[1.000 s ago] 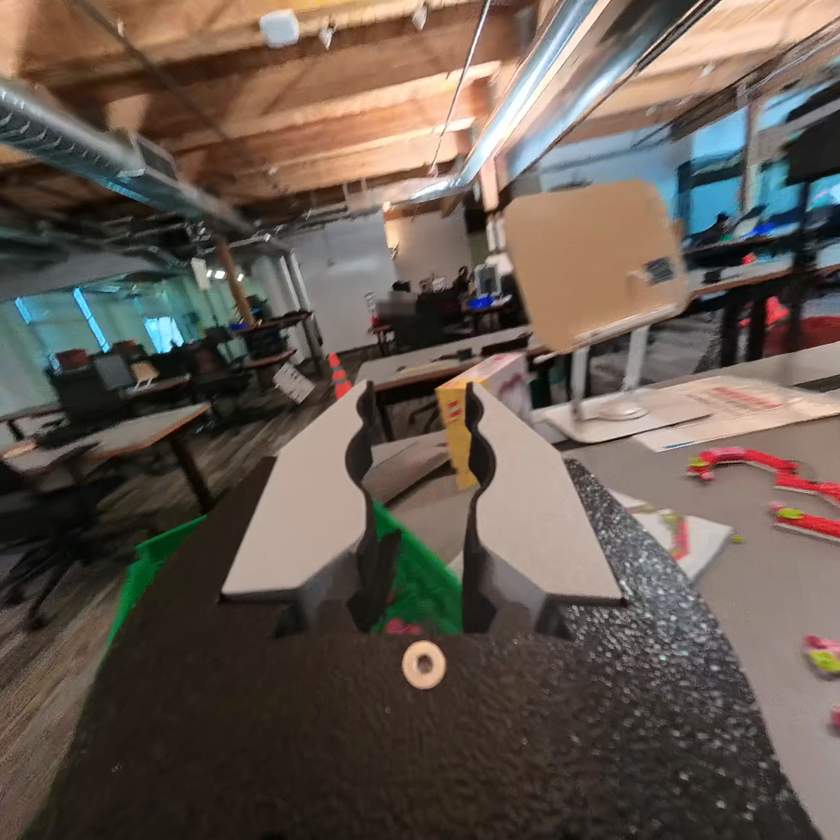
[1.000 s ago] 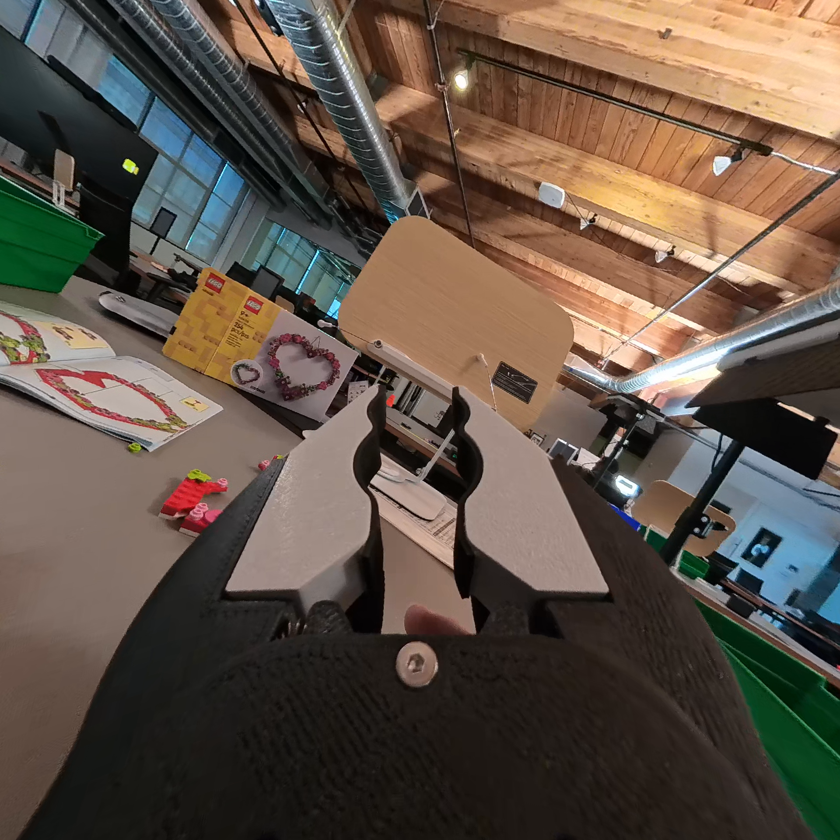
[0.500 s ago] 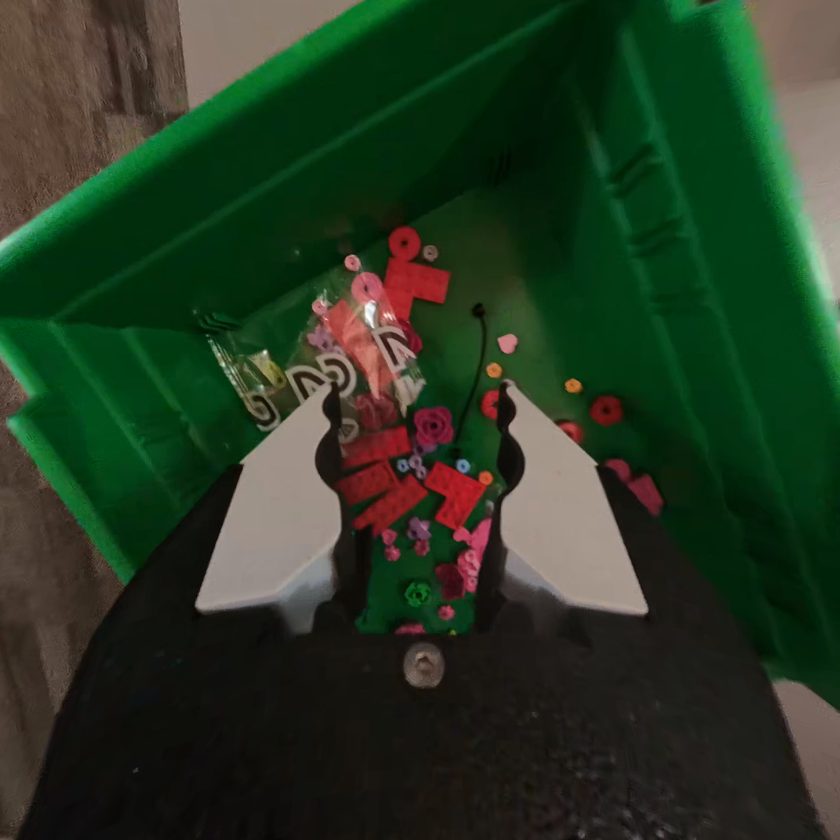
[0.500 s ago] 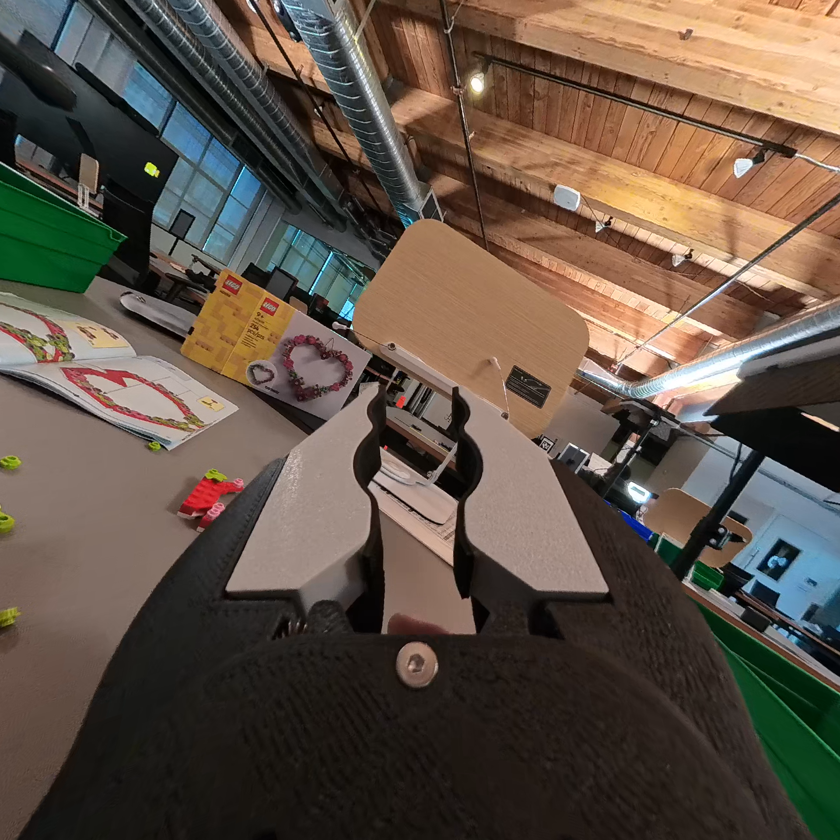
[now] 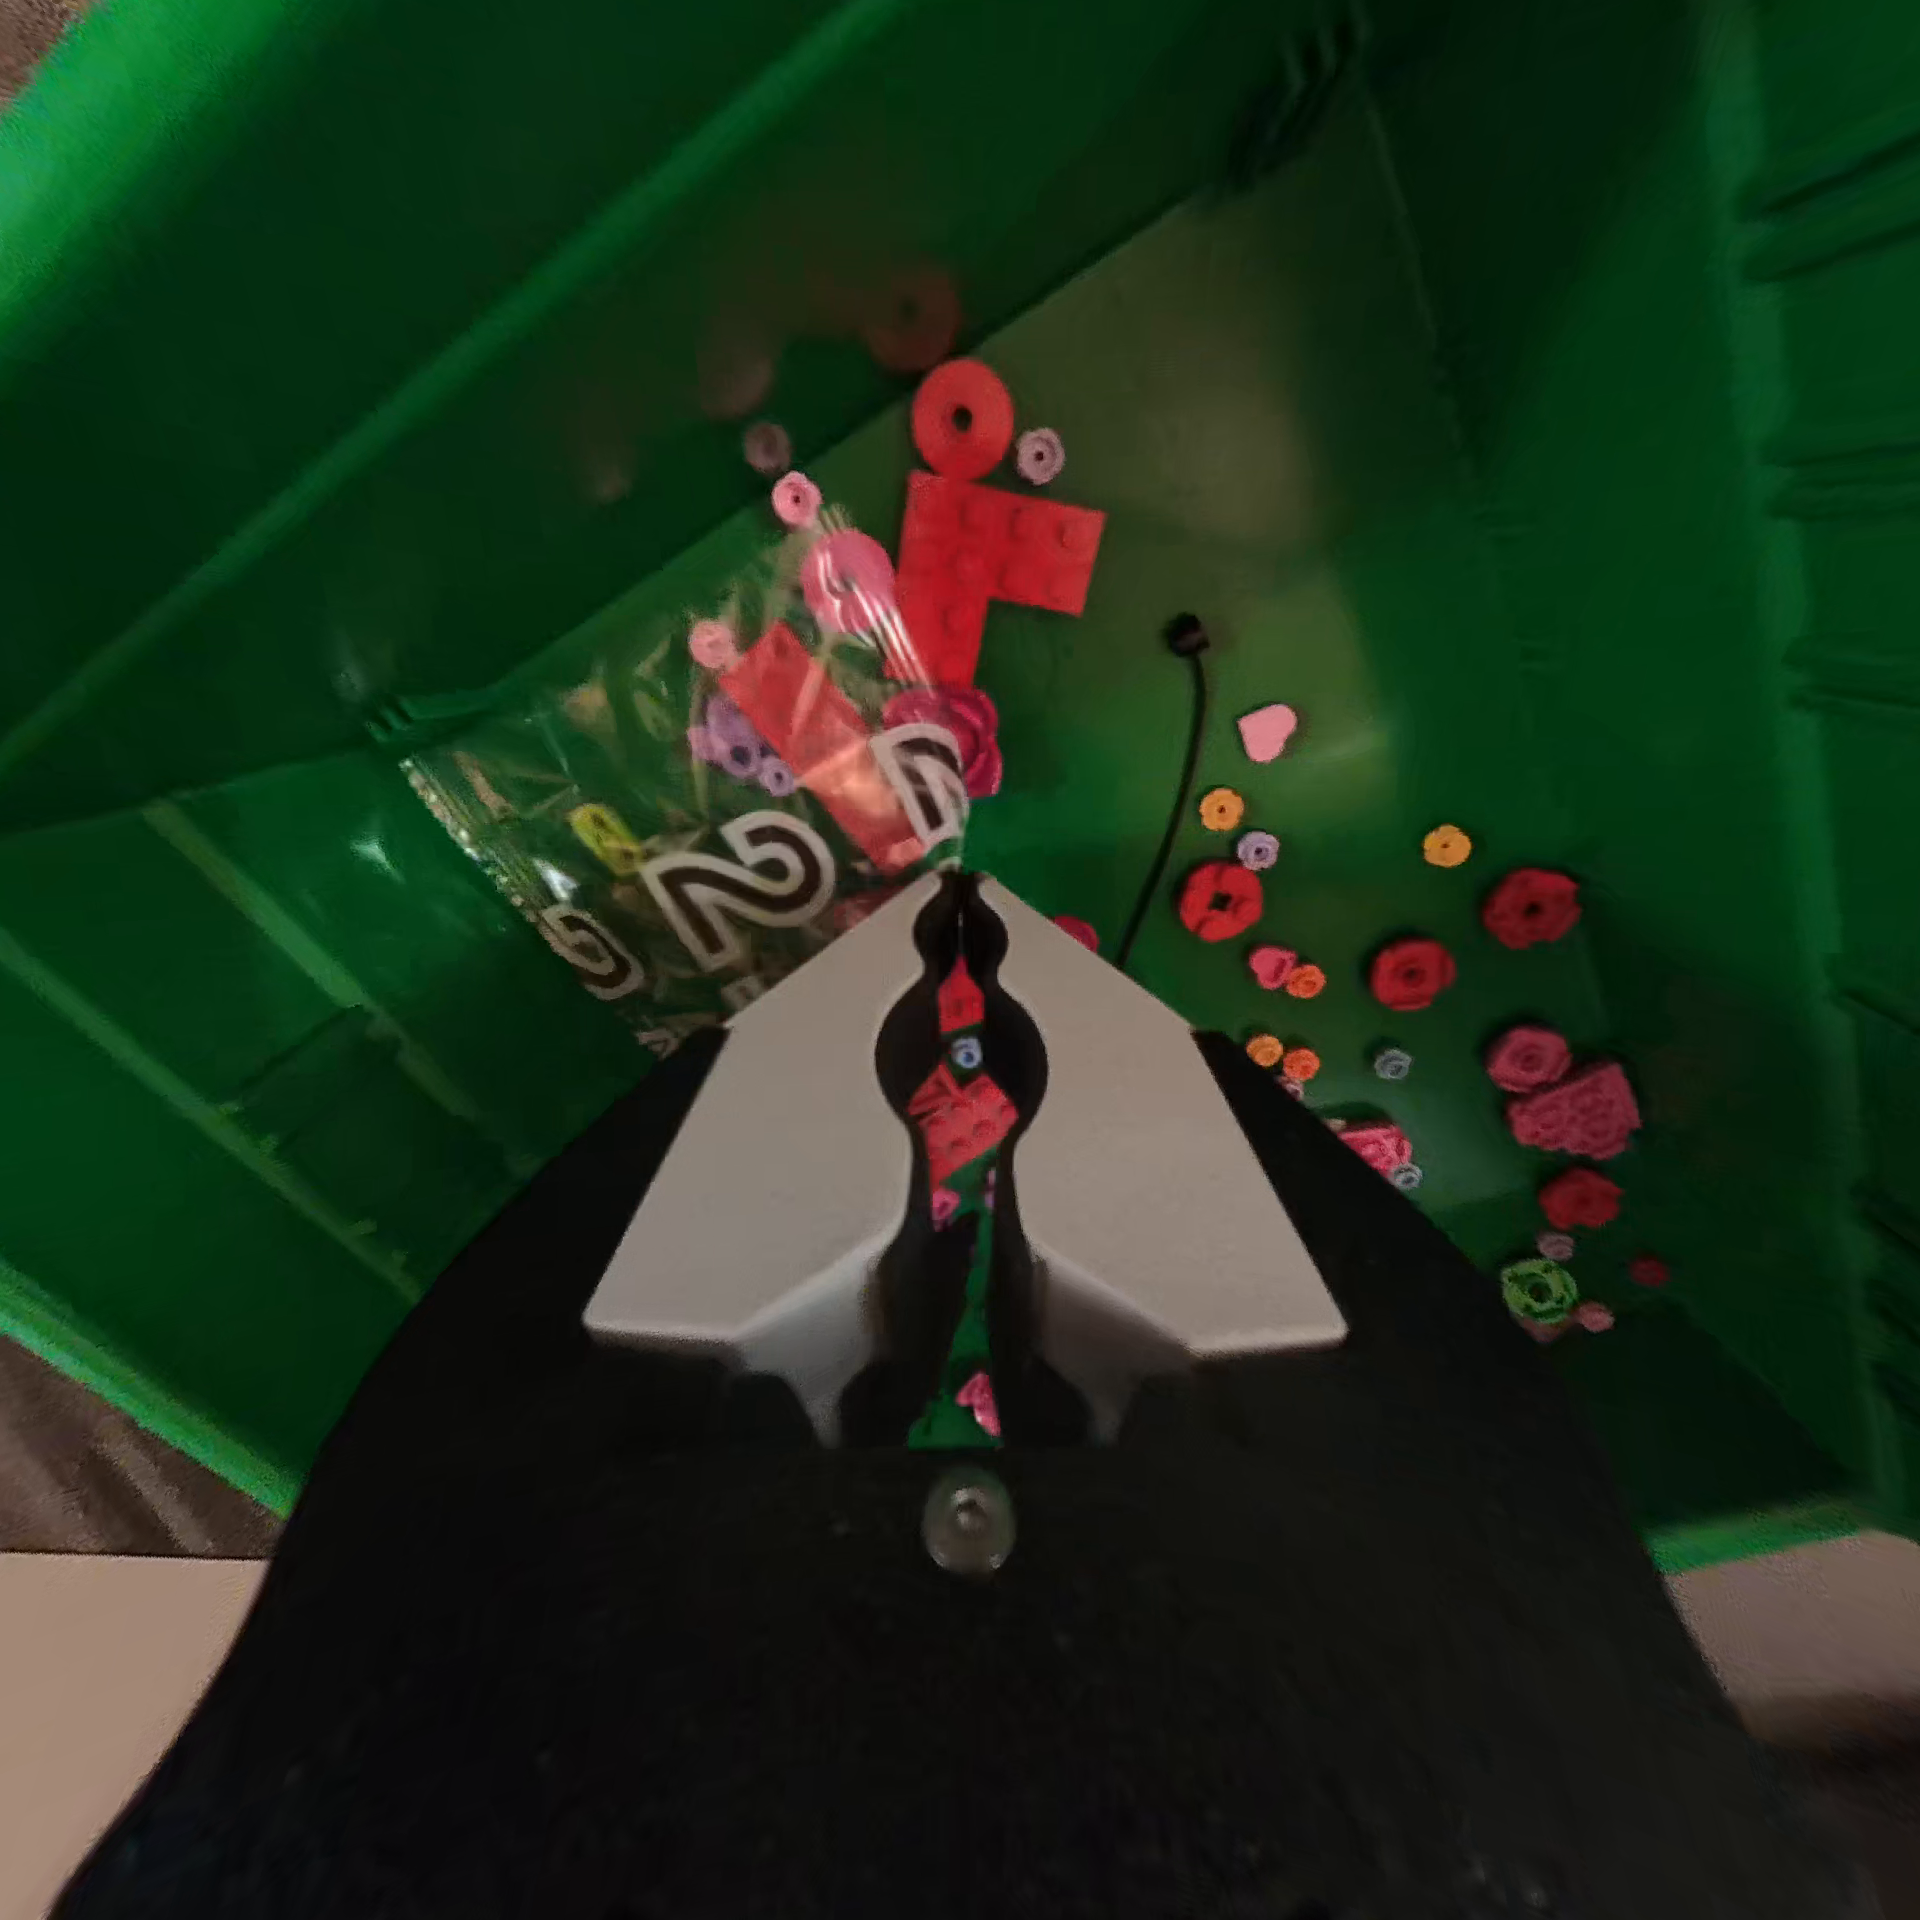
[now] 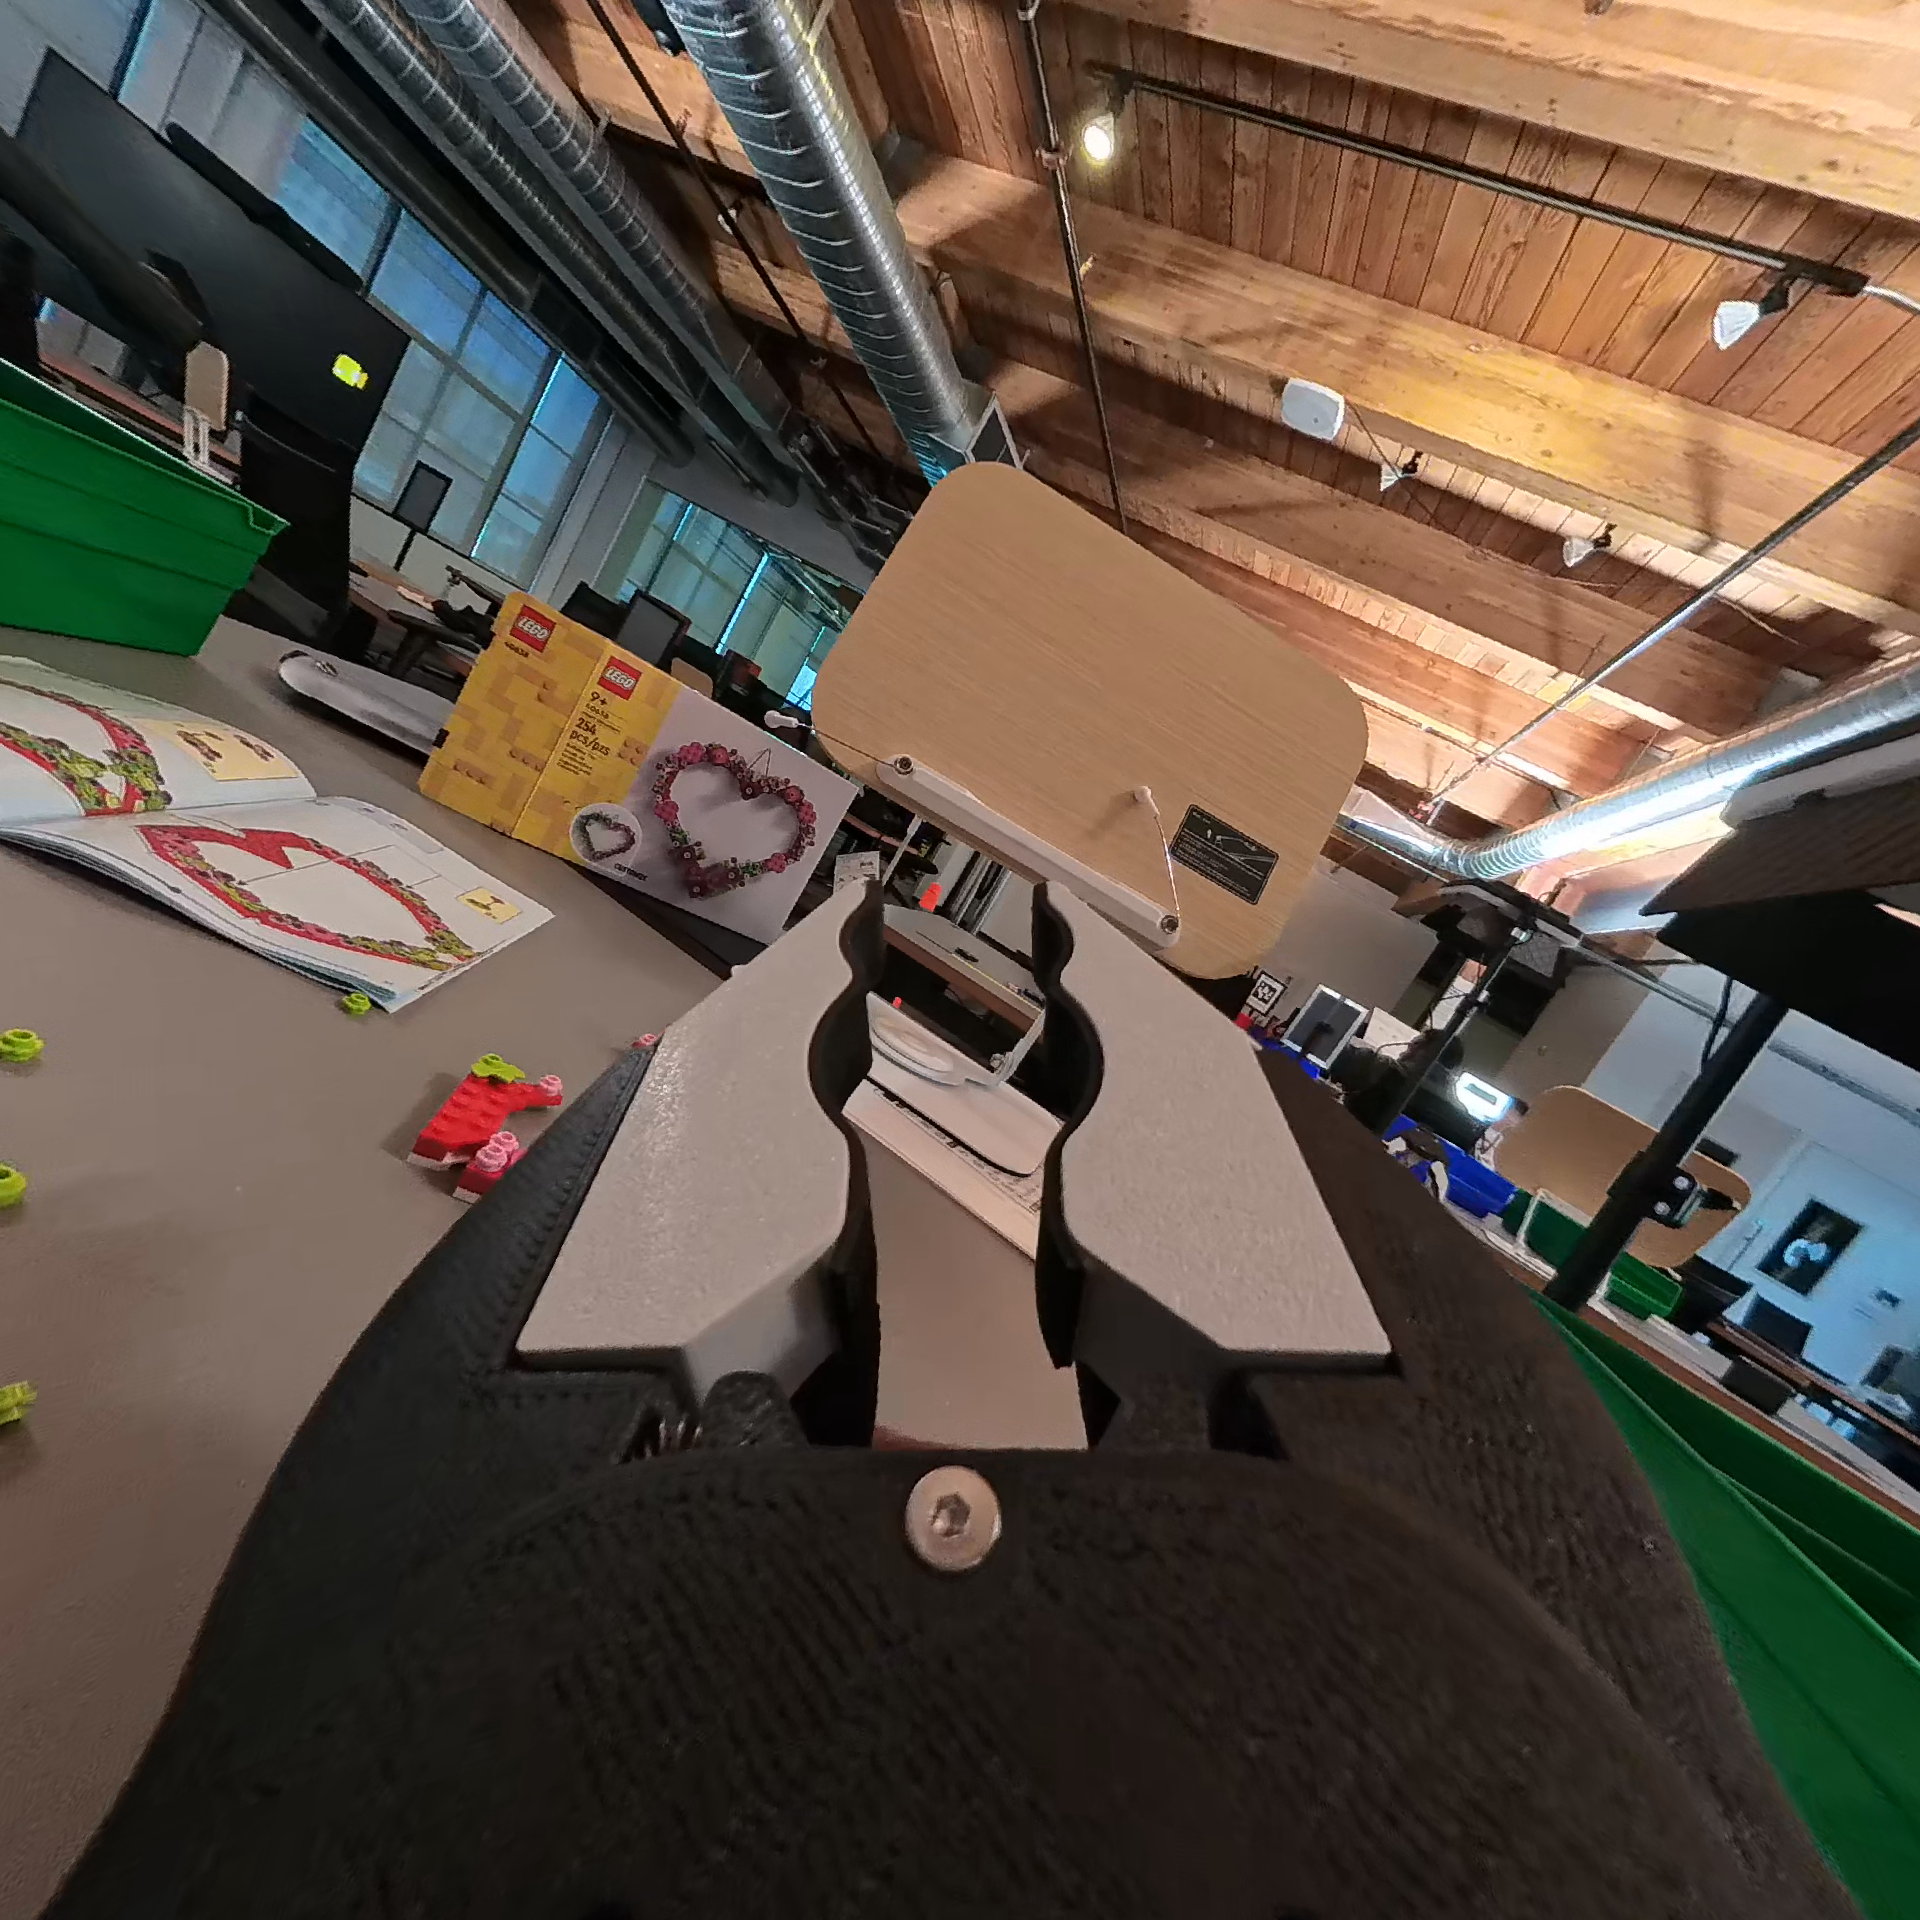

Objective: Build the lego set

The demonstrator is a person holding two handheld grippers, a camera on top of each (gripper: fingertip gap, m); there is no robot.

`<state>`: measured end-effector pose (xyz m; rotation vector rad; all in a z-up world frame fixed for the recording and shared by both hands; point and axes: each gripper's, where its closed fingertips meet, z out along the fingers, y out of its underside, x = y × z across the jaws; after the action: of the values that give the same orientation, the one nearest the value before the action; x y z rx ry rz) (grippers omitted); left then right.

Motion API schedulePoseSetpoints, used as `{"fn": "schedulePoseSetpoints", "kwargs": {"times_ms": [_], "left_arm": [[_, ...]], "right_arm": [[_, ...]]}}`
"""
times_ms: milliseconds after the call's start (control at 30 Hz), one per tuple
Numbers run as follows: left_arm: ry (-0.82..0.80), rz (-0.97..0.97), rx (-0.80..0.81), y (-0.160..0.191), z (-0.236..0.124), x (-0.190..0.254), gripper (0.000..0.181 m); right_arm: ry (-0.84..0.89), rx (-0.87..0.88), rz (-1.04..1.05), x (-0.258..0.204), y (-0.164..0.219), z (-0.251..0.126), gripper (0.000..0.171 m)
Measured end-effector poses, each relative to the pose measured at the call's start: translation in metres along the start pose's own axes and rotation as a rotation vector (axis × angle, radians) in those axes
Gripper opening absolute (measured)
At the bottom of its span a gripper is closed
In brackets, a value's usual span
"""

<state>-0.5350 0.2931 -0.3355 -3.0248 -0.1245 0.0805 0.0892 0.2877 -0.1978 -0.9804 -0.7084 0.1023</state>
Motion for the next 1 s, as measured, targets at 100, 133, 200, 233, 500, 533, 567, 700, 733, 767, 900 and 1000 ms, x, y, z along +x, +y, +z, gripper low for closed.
{"fn": "schedulePoseSetpoints", "kwargs": {"times_ms": [100, 133, 200, 233, 500, 533, 567, 700, 733, 767, 900, 1000], "left_arm": [[-0.009, 0.037, 0.008, 0.001, -0.007, 0.003, 0.0], [-0.014, 0.051, 0.014, 0.0, -0.011, 0.004, 0.0], [0.009, 0.078, 0.034, -0.002, -0.021, 0.011, 0.0], [0.044, 0.086, 0.052, -0.004, -0.026, 0.019, 0.0], [0.388, 0.111, 0.108, -0.005, -0.068, 0.083, 0.01], [0.356, 0.102, 0.118, -0.007, -0.069, 0.076, 0.029], [0.331, 0.088, 0.134, -0.01, -0.071, 0.07, 0.036], [0.189, -0.049, 0.226, -0.028, -0.076, 0.027, 0.035], [0.123, -0.078, 0.244, -0.032, -0.075, 0.011, 0.024], [0.049, -0.089, 0.258, -0.036, -0.073, -0.005, 0.01], [-0.13, -0.096, 0.171, -0.032, -0.045, -0.045, 0.0], [-0.165, -0.124, 0.09, -0.026, -0.025, -0.056, 0.001]], "right_arm": [[0.002, 0.0, -0.001, 0.0, 0.0, 0.0, 0.027], [0.003, 0.0, 0.0, 0.001, 0.0, 0.0, 0.027], [0.004, 0.0, 0.001, 0.001, 0.0, 0.0, 0.027], [0.004, -0.001, 0.001, 0.001, 0.0, 0.0, 0.027], [0.005, -0.008, -0.002, 0.001, 0.001, 0.0, 0.026], [0.005, -0.008, -0.002, 0.001, 0.001, 0.0, 0.026], [0.006, -0.008, -0.002, 0.002, 0.001, -0.001, 0.026], [0.005, -0.011, -0.002, 0.002, 0.002, 0.0, 0.026], [0.004, -0.012, -0.002, 0.001, 0.002, 0.0, 0.026], [0.003, -0.013, -0.002, 0.001, 0.003, 0.0, 0.026], [0.0, -0.019, -0.001, 0.001, 0.004, 0.0, 0.026], [-0.001, -0.023, 0.001, 0.001, 0.005, 0.0, 0.026]]}}
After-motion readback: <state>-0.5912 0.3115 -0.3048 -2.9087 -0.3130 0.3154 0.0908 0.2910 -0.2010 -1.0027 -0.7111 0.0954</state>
